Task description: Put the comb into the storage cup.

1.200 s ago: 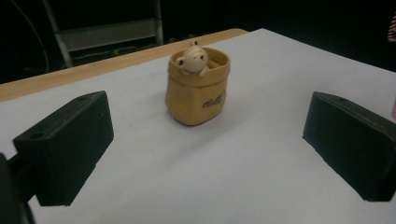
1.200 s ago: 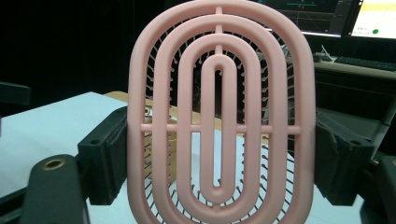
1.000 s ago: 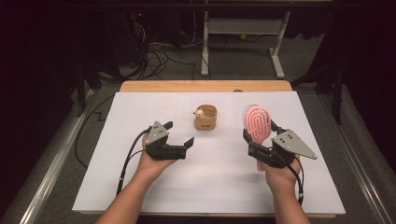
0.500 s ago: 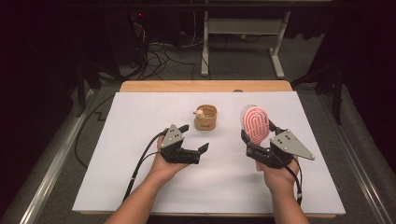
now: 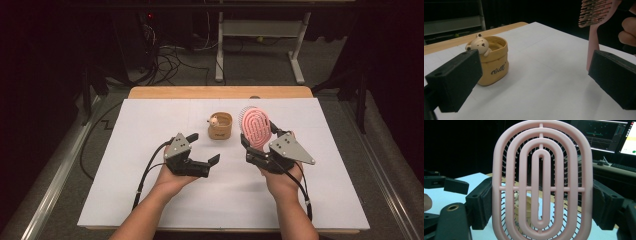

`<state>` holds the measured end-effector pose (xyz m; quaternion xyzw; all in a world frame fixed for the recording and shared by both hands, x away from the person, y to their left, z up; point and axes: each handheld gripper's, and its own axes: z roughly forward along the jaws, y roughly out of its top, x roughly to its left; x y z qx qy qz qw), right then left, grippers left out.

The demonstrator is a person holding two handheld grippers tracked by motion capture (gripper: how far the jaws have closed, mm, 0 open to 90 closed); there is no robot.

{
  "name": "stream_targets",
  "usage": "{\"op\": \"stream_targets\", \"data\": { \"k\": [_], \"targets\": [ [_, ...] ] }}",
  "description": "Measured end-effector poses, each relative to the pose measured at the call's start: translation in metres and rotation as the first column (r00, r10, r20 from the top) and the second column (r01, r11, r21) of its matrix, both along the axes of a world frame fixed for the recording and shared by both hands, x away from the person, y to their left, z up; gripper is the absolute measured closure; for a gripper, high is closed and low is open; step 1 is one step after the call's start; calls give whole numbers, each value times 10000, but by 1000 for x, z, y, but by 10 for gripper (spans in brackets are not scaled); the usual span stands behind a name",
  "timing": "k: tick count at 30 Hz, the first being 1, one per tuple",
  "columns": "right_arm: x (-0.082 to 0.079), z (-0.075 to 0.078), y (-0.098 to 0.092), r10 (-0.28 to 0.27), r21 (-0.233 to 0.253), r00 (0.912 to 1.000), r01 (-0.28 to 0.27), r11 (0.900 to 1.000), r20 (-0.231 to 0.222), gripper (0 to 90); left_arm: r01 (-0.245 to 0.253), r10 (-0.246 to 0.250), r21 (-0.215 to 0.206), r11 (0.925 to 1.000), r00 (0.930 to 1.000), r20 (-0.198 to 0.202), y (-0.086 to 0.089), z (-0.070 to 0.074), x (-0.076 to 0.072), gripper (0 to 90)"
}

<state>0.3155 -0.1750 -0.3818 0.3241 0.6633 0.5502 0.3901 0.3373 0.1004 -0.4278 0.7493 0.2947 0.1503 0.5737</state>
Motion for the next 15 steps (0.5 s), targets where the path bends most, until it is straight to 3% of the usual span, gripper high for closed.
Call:
{"op": "stream_targets", "data": {
  "k": [4,15],
  "targets": [
    [-6,-5,8,66,-377,9999,-62,9993,101,204,66,-66,-133,9999,10000,-32,1,2,-3,0],
    [-15,-14,19,291,-638,9995,-285,9976,89,204,223,-226,-516,9984,9997,-63,5,16,-14,0]
  ]
}}
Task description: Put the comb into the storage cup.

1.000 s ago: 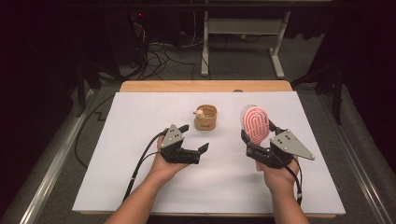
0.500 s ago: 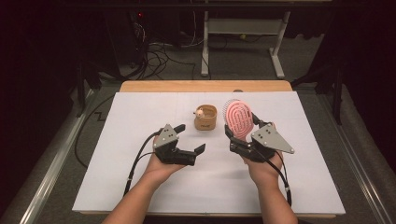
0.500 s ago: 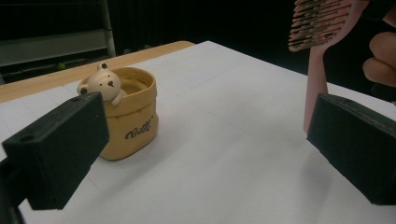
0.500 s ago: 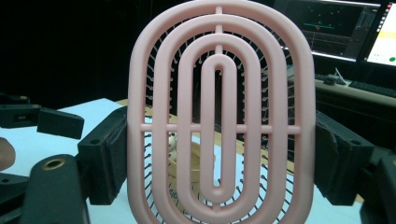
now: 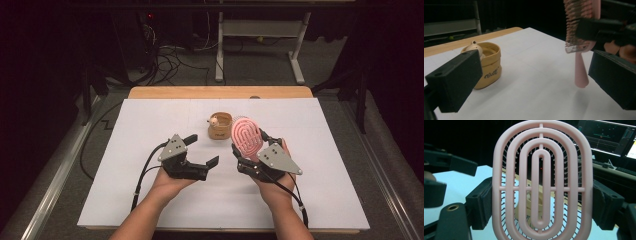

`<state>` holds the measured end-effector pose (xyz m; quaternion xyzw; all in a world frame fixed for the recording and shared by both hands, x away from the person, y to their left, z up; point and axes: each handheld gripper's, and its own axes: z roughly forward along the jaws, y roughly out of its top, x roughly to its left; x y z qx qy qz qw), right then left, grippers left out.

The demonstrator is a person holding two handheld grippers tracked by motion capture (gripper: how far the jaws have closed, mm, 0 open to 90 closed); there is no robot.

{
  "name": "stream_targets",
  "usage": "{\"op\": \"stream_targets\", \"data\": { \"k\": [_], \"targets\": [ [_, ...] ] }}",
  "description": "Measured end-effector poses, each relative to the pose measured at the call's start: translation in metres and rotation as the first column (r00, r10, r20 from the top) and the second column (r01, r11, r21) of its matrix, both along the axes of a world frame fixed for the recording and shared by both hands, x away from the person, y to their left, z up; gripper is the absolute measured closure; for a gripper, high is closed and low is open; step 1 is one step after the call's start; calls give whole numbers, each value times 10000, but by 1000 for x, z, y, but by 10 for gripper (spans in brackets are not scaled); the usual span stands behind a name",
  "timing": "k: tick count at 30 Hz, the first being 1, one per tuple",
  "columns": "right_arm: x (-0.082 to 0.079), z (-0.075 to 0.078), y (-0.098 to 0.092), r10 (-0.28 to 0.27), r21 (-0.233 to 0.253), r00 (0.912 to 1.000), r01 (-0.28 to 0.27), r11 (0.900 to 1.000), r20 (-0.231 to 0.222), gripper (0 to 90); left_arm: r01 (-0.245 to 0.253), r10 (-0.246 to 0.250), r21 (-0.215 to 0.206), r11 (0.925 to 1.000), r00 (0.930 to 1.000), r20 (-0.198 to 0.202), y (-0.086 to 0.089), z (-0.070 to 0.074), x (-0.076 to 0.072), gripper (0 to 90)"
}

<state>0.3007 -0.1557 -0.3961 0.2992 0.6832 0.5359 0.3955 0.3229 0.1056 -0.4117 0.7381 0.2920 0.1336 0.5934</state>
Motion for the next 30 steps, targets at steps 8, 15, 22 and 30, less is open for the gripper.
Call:
{"op": "stream_targets", "data": {
  "k": [8,15,22,30],
  "targets": [
    [-6,-5,15,474,-269,9989,-475,9985,-31,204,128,-126,-122,9998,9998,156,1,12,-7,0],
    [-12,-7,26,807,-316,9967,-804,9963,63,204,264,-256,-386,9989,9995,207,3,27,-14,0],
    [-15,-8,33,1051,-286,9944,-1047,9941,141,204,340,-337,-415,9986,9994,67,1,31,-16,0],
    [-18,-10,42,1250,-361,9920,-1244,9916,159,204,411,-419,-484,9980,9990,-141,-2,32,-13,13]
  ]
}}
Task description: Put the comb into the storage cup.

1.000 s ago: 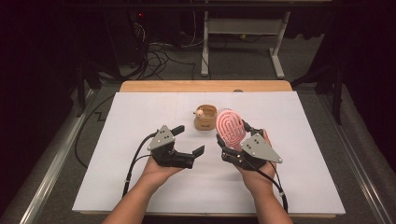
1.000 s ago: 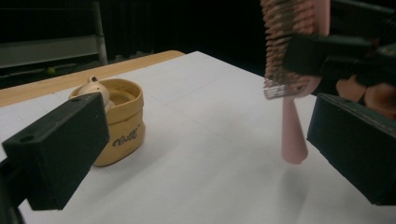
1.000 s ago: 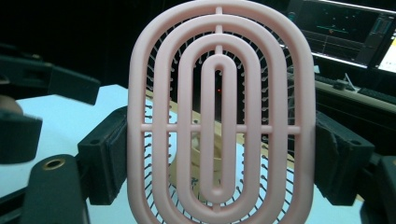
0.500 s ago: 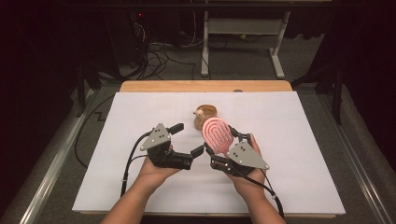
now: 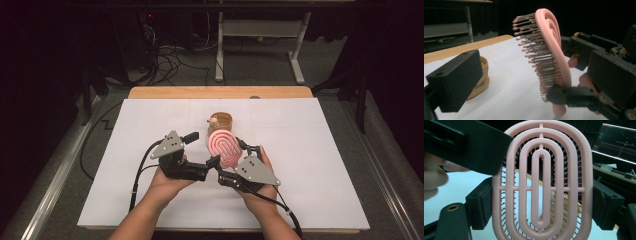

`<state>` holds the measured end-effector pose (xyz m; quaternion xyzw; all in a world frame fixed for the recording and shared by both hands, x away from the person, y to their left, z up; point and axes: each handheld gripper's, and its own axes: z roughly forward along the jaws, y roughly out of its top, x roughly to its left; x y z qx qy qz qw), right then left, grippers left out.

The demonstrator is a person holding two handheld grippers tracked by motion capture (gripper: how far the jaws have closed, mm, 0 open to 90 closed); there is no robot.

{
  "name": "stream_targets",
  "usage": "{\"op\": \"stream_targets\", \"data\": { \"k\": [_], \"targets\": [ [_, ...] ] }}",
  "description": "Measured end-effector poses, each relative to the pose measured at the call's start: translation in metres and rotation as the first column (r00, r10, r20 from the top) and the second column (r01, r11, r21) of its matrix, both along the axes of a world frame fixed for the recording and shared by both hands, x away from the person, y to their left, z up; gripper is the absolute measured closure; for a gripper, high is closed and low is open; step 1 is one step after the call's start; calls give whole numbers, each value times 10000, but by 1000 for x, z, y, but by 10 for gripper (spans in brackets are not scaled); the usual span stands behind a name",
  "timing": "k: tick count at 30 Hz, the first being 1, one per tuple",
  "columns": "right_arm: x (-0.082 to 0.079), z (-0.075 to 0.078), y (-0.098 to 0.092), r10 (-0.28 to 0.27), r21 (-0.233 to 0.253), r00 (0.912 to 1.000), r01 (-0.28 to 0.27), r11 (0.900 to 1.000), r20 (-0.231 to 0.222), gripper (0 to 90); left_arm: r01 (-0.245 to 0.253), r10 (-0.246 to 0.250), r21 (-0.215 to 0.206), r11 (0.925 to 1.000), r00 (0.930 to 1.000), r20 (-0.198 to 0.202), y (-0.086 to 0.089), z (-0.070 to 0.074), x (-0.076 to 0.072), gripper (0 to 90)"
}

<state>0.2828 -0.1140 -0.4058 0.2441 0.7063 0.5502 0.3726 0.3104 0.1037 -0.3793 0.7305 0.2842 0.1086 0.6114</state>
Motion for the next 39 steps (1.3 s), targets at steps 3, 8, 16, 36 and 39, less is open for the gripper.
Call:
{"op": "stream_targets", "data": {
  "k": [3,8,16,36,39],
  "targets": [
    [-3,1,4,139,-74,9999,-138,9999,101,204,58,-58,59,10000,9999,-86,-2,0,1,17],
    [-5,1,9,201,-74,9998,-200,9998,70,204,339,-346,-259,9991,9991,-246,0,2,0,87],
    [-6,-1,13,283,-195,9995,-280,9994,122,204,357,-362,-138,9993,9985,-408,-1,0,3,135],
    [-6,-4,15,258,-324,9997,-257,9991,40,204,624,-638,-195,9979,9942,-865,2,-5,8,425],
    [-6,-4,15,244,-359,9997,-242,9991,63,204,709,-732,-268,9971,9926,-969,3,-5,8,452]
  ]
}}
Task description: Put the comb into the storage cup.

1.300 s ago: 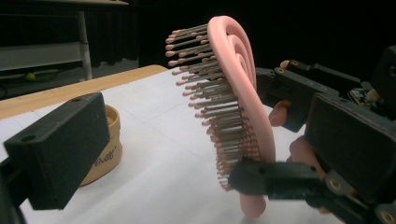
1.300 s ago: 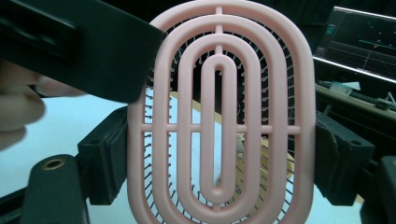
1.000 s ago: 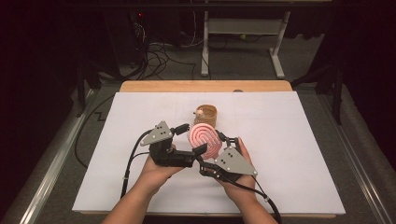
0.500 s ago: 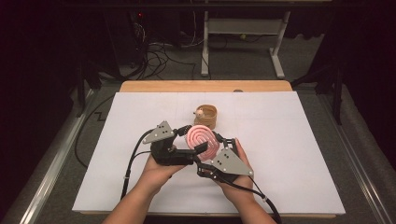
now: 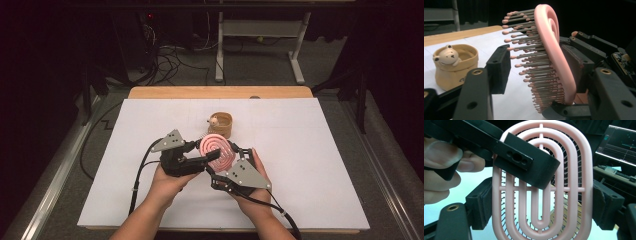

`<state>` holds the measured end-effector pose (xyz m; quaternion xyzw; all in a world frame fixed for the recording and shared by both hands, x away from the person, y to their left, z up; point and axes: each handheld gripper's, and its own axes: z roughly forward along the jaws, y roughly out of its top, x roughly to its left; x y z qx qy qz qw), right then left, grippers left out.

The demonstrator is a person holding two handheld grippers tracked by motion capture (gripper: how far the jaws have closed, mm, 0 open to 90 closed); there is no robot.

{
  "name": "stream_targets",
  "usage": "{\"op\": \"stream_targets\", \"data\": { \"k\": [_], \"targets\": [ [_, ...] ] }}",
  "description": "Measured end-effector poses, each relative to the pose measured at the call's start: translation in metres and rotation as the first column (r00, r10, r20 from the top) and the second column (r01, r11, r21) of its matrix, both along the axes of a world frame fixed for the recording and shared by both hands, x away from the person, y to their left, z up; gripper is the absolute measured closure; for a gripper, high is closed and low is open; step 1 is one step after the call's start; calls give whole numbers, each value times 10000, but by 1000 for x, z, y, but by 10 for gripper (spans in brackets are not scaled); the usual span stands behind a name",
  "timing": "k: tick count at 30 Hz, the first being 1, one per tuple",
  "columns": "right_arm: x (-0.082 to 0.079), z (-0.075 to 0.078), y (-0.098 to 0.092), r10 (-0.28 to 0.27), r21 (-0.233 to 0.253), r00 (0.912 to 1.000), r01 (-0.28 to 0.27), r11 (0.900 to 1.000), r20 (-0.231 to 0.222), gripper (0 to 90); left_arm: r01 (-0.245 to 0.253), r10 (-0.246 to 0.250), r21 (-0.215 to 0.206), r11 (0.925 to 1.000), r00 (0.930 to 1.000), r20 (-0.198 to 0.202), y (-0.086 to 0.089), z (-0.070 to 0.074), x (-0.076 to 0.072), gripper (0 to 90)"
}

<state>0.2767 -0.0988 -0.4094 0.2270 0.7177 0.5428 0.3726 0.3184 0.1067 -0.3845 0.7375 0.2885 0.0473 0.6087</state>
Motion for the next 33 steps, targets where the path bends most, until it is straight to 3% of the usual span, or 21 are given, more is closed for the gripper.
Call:
{"op": "stream_targets", "data": {
  "k": [10,25,33],
  "targets": [
    [-1,-1,3,19,-136,9999,-17,9999,104,204,222,-220,110,9997,9996,-180,-2,0,-1,568],
    [-3,1,4,-42,-268,9995,50,9996,297,203,458,-458,-21,9989,9987,-216,-2,0,-1,592],
    [-2,1,4,-81,-316,9990,95,9995,435,202,341,-341,12,9994,9994,-100,-3,2,-3,614]
  ]
}}
